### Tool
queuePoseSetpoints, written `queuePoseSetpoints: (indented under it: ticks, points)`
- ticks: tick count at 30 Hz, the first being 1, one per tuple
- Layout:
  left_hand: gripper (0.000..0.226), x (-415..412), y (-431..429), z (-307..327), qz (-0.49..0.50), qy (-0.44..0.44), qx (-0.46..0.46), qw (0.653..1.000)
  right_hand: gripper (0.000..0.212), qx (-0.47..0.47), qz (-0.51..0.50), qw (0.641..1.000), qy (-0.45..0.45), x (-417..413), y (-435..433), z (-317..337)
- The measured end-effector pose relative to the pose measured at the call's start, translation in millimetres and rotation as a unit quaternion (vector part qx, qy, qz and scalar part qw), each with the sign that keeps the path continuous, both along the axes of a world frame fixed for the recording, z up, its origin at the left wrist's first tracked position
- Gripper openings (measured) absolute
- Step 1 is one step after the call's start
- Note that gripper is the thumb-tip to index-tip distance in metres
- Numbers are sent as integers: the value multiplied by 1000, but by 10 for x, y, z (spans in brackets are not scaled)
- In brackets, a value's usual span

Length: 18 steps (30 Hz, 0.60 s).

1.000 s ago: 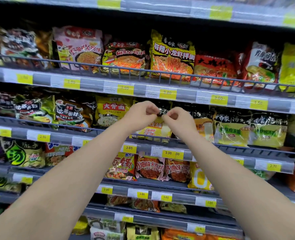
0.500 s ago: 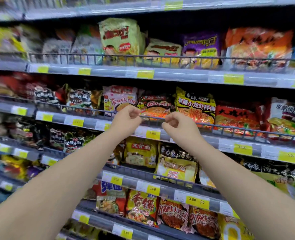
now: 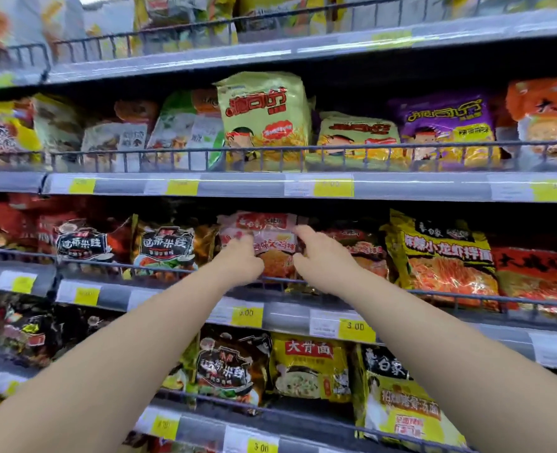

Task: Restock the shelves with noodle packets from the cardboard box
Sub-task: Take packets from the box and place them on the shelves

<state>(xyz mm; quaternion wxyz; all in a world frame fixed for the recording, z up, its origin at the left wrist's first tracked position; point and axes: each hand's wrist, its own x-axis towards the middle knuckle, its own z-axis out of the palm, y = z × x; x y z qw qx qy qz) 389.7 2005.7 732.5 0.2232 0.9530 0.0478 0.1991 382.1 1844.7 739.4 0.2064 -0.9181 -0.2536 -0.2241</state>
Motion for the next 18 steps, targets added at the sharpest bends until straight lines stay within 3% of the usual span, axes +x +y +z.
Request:
queuePoseSetpoints:
  ticks: [3, 5, 8, 13, 18]
  points:
    - [64, 170, 67, -30, -9, 18, 48, 999, 48, -49, -73, 996, 3, 299, 234, 53]
    - [71, 231, 67, -70, -10, 26, 78, 997, 57, -96, -116, 988, 27, 438, 351, 79]
    - [70, 317, 109, -141, 3, -2, 113, 994, 58, -128, -144, 981, 38, 546, 459, 122]
    - [65, 379, 183, -100, -71, -24, 76, 994, 53, -162, -160, 974, 2, 514, 474, 119]
    - [62, 348, 83, -104, -103, -43, 94, 989, 51, -180, -172, 968, -23, 472, 292, 111]
